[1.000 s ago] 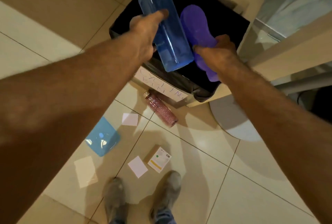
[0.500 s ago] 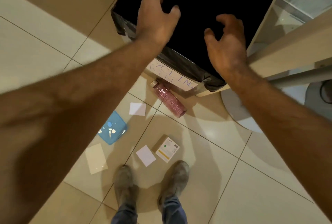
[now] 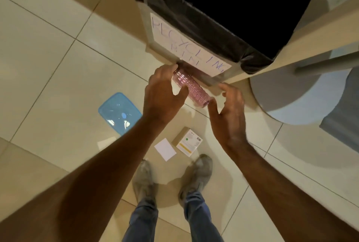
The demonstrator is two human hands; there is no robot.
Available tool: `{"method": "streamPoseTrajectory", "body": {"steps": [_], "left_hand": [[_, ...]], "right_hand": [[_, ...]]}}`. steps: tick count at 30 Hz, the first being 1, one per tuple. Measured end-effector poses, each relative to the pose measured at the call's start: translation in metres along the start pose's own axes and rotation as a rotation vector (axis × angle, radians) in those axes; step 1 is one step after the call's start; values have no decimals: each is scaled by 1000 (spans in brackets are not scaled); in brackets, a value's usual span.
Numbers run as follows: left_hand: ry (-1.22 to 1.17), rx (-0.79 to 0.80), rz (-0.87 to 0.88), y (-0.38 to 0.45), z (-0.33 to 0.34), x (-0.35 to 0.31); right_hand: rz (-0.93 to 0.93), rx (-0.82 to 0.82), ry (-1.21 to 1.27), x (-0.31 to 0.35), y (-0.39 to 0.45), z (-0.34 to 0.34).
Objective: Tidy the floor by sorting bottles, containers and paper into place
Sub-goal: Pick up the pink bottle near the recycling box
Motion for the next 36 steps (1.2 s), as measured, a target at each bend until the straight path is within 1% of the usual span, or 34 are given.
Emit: {"method": "streamPoseTrajectory", "body": {"steps": [3, 7, 9, 14, 17, 19, 24, 28, 30, 33, 36], "left_hand": [[-20, 46, -52, -1, 27, 30], [-73, 87, -110, 8, 71, 70], [-97, 108, -154, 19, 94, 91], [-127, 131, -237, 52, 148, 141], [-276, 118, -347, 75, 172, 167], [-360, 103, -391, 92, 184, 180], [-428, 96, -409, 137, 211, 191], [-536, 51, -439, 177, 222, 187], [-588, 57, -437, 191, 224, 183], [-679, 124, -445, 199, 222, 180], [-781, 119, -468, 187, 215, 177]], "right_hand": [[39, 78, -9, -34, 1, 35], [116, 191, -125, -93, 12, 86], [159, 225, -140, -123, 21, 110], [260, 207, -107, -185, 46, 155], [264, 184, -96, -215, 62, 173], [261, 163, -85, -232, 73, 182], [212, 140, -28, -263, 102, 195], [173, 188, 42, -280, 119, 204], [155, 216, 45, -285, 124, 210], [148, 244, 31, -286, 127, 215], [151, 246, -21, -282, 119, 213]]}}
Point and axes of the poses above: each hand's wrist, its own y-axis towards the middle knuckle, its own z-axis out of the palm, x = y × z, the point moved 1 cm from there along y, towards the middle knuckle, and after that the axes turned 7 degrees about x, right-handed, at the moved point
